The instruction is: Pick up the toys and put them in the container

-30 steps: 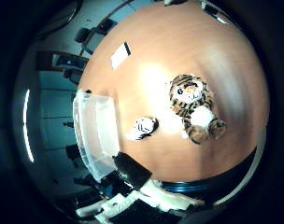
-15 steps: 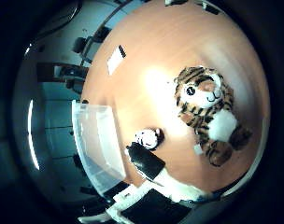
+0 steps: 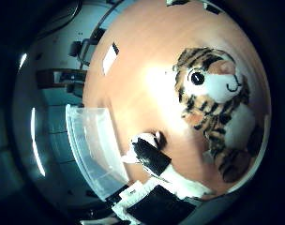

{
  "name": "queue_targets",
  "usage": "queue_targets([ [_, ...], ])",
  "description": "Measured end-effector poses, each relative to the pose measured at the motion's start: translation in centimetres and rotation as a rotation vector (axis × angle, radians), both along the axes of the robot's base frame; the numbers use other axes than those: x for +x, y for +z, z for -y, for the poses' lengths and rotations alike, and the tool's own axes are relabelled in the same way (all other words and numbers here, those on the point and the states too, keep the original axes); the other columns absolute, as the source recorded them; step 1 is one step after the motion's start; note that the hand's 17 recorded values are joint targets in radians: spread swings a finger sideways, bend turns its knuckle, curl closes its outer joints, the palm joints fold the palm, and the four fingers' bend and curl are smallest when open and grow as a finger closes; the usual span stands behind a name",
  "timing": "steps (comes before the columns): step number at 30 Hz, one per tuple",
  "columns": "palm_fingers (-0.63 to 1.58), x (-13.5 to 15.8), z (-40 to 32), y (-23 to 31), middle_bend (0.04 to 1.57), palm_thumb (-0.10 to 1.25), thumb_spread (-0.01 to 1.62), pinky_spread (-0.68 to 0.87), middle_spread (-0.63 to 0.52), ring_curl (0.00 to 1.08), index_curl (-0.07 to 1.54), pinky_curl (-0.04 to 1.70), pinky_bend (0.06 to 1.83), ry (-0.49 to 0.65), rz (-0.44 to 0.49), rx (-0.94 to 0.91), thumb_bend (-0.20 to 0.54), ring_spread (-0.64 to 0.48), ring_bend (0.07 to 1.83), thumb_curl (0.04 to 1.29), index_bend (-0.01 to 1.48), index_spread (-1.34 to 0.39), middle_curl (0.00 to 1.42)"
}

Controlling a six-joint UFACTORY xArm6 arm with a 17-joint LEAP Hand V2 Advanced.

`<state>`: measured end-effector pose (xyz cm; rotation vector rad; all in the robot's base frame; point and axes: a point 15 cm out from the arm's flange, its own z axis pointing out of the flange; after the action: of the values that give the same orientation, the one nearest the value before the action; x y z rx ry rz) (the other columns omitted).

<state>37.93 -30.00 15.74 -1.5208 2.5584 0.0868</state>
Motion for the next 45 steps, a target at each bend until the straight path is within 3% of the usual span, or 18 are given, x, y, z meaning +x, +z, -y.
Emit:
queue_targets([
  [9, 0.19, 0.6, -1.3, -2.5, 0.20, 0.52, 1.05, 0.44, 0.20, 0.25, 0.28, 0.30, 0.32, 0.015, -0.041, 0.013, -0.021, 0.24, 0.30, 0.29, 0.16, -0.21, 0.32],
  [12, 0.37, 0.7, -2.0, -2.8, 0.26, 0.55, 1.03, 0.41, 0.10, 0.28, 0.25, 0.30, 0.35, 0.027, -0.047, 0.016, -0.018, 0.15, 0.44, 0.30, 0.12, -0.18, 0.34],
  [15, 0.64, 0.2, -3.1, -3.6, 0.42, 0.63, 1.02, 0.20, -0.08, 0.35, 0.25, 0.31, 0.42, 0.042, -0.058, 0.014, -0.014, -0.07, 0.65, 0.31, 0.17, -0.22, 0.41],
  [17, 0.94, 0.4, -3.1, -3.6, 0.52, 0.69, 1.01, 0.01, -0.16, 0.40, 0.28, 0.34, 0.53, 0.054, -0.055, -0.009, -0.003, -0.17, 0.79, 0.33, 0.21, -0.28, 0.46],
  [20, 1.15, 0.0, -3.2, -3.8, 0.66, 0.81, 0.97, -0.28, -0.28, 0.49, 0.38, 0.44, 0.73, 0.062, -0.087, -0.031, -0.008, -0.28, 0.91, 0.35, 0.32, -0.39, 0.58],
  [24, 1.17, -0.6, -2.2, -3.6, 0.88, 0.92, 0.94, -0.35, -0.33, 0.59, 0.57, 0.58, 0.98, 0.068, -0.134, -0.094, -0.008, -0.31, 1.10, 0.40, 0.58, -0.46, 0.73],
  [30, 1.06, 0.0, -1.1, -0.1, 1.10, 1.06, 0.93, -0.30, -0.29, 0.71, 0.84, 0.78, 1.16, 0.052, -0.075, -0.149, -0.011, -0.28, 1.30, 0.49, 0.85, -0.43, 0.89],
  [35, 1.03, -0.5, -0.4, 5.1, 1.17, 1.10, 0.95, -0.27, -0.26, 0.76, 0.95, 0.88, 1.19, 0.033, -0.006, -0.202, -0.011, -0.27, 1.34, 0.54, 0.94, -0.39, 0.95],
  [40, 0.99, -3.6, -2.3, 10.0, 1.20, 1.11, 0.95, -0.26, -0.24, 0.79, 1.00, 0.96, 1.19, 0.026, -0.011, -0.191, -0.013, -0.26, 1.36, 0.58, 0.96, -0.36, 0.98],
  [45, 0.98, -4.1, -6.9, 16.4, 1.23, 1.10, 0.95, -0.26, -0.22, 0.81, 1.03, 1.02, 1.19, 0.085, 0.053, -0.208, -0.013, -0.25, 1.36, 0.61, 0.95, -0.35, 0.98],
])
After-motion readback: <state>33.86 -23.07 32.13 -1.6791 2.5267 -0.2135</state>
